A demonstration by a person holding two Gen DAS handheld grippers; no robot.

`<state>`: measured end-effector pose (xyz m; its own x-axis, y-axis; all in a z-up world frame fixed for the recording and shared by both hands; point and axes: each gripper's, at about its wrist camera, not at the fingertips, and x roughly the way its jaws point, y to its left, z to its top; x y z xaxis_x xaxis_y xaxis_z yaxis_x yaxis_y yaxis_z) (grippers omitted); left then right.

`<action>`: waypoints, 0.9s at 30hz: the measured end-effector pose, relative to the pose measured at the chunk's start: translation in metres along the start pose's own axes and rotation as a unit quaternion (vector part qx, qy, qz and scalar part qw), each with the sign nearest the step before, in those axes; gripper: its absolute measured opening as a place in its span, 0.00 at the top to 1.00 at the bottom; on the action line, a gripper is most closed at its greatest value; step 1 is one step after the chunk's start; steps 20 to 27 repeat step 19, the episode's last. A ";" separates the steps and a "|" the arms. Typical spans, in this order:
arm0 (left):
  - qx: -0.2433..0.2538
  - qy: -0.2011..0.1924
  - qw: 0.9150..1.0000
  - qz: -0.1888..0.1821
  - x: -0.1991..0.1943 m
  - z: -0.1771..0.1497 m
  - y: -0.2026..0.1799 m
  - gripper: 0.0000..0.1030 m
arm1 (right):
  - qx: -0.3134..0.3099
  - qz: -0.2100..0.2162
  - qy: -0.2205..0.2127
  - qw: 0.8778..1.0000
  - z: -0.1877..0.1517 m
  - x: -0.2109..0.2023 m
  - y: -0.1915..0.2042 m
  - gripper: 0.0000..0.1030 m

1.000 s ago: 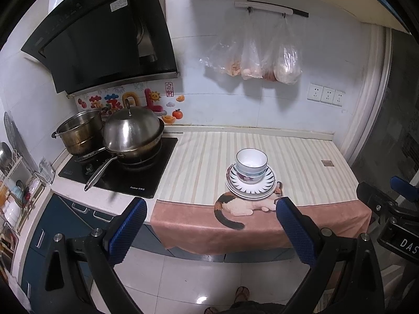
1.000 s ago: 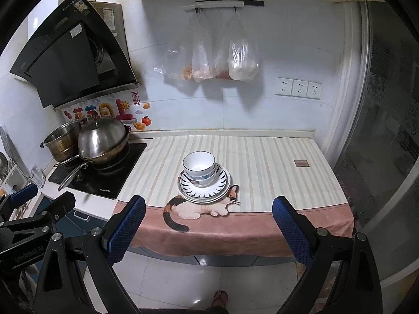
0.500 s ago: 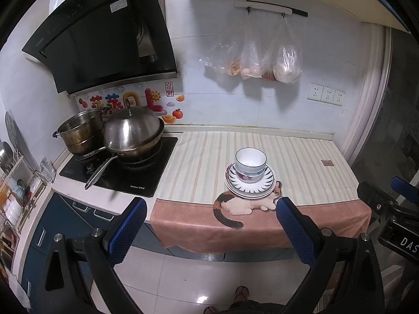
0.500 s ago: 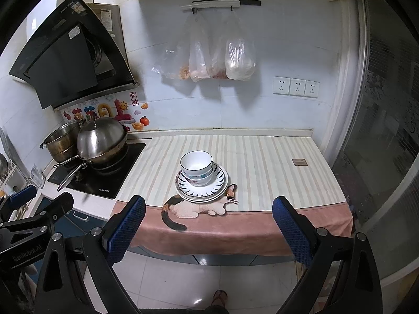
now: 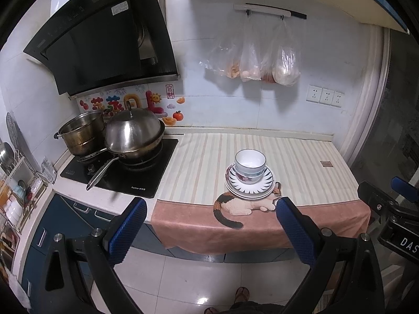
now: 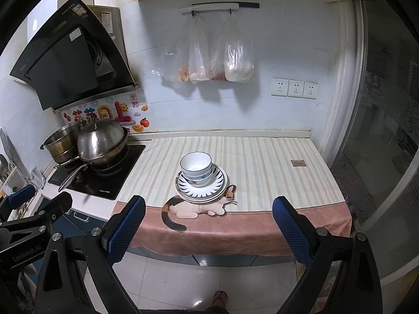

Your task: Organize plates and bowls

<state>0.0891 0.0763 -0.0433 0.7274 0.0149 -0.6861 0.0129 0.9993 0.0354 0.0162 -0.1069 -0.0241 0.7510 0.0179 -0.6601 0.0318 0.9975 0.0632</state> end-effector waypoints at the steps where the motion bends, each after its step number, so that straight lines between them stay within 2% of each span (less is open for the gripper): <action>1: 0.000 0.000 1.000 0.000 0.000 0.000 0.000 0.02 | -0.001 0.000 0.000 1.000 0.000 0.000 0.000 0.03; 27: -0.001 -0.002 1.000 0.004 -0.007 -0.001 0.000 0.02 | -0.002 0.000 0.002 1.000 0.002 -0.006 0.003 0.03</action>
